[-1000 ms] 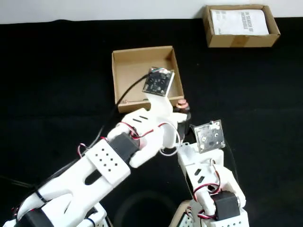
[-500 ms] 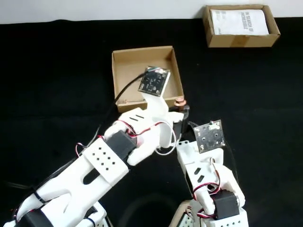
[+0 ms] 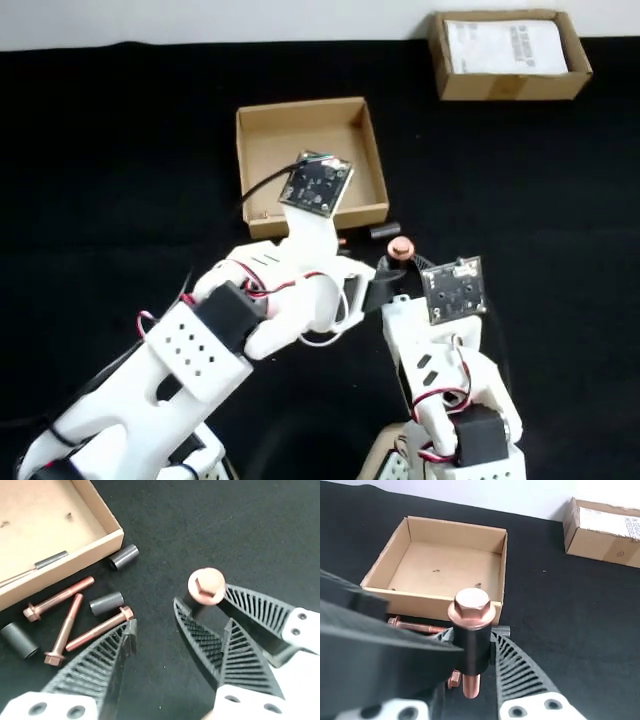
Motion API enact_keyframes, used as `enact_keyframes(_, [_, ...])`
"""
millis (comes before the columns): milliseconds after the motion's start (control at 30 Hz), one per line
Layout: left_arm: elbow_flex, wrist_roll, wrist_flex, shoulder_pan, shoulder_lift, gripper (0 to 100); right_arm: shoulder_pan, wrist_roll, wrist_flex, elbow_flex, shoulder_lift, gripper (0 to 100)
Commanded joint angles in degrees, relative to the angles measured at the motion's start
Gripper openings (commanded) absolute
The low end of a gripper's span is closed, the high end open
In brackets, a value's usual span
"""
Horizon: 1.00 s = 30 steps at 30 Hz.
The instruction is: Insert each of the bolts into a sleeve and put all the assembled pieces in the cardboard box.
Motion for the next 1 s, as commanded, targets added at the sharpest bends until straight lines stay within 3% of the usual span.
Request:
enact_keyframes(0, [-0.75,-0.79,5.54,2.07,-4.88,28,3.38,-4.13,-2.51,-1.27,-0.22,0.7])
enact_keyframes(100, [-0.75,-1.23,9.67,0.31,-11.47,24,6.20,-6.77,-2.51,-1.80,2.15,0.7])
enact_keyframes(300, [-0.22,-11.96,11.87,-4.97,-26.86,1,8.66,-12.31,-5.32,-12.18,15.69,0.7])
enact_keyframes(567, [3.91,-14.15,9.67,-22.55,-40.22,1,8.31,-12.75,-5.23,-39.87,43.38,0.7])
enact_keyframes(700, [12.88,-14.15,3.34,-36.00,-47.25,1,5.76,-2.73,-5.14,-52.62,58.07,0.7])
enact_keyframes(800, [22.02,-13.98,-3.52,-45.49,-54.11,1,2.68,8.79,-5.05,-59.30,68.70,0.7])
enact_keyframes(967, [33.89,-13.89,-8.09,-54.20,-64.40,1,-2.07,24.79,-5.05,-67.82,82.59,0.7])
